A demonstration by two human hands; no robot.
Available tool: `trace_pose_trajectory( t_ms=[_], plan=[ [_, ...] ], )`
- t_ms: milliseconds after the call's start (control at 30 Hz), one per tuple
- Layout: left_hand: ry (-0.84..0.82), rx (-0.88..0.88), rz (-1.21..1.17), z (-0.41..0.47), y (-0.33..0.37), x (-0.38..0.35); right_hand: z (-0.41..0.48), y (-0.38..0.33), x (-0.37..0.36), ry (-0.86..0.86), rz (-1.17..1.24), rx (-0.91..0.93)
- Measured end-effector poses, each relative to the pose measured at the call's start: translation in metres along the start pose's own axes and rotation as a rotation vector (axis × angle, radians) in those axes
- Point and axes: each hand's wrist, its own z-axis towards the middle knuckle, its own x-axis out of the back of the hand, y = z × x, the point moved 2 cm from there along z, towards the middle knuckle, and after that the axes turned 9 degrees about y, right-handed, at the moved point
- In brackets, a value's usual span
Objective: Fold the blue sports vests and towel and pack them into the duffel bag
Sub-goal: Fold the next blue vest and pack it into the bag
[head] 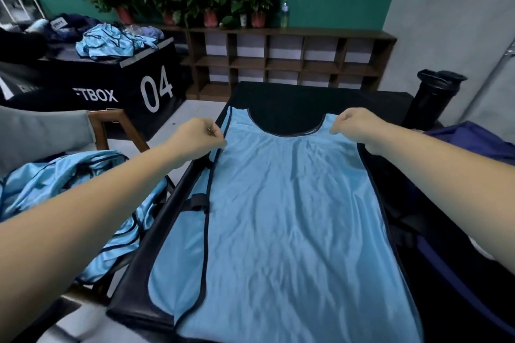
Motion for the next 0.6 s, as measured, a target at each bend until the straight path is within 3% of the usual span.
trace_pose_trajectory(
  t_ms=[267,600],
  plan=[
    [-0.071,-0.159,0.268,-0.112,0.017,0.022,-0.127,0.032,0.001,-0.061,-0.001,0.205],
    [-0.123,-0.229,0.569,-0.182,0.002,0.020,-0.227,0.077,0.033,-0.023,-0.344,0.444]
  ],
)
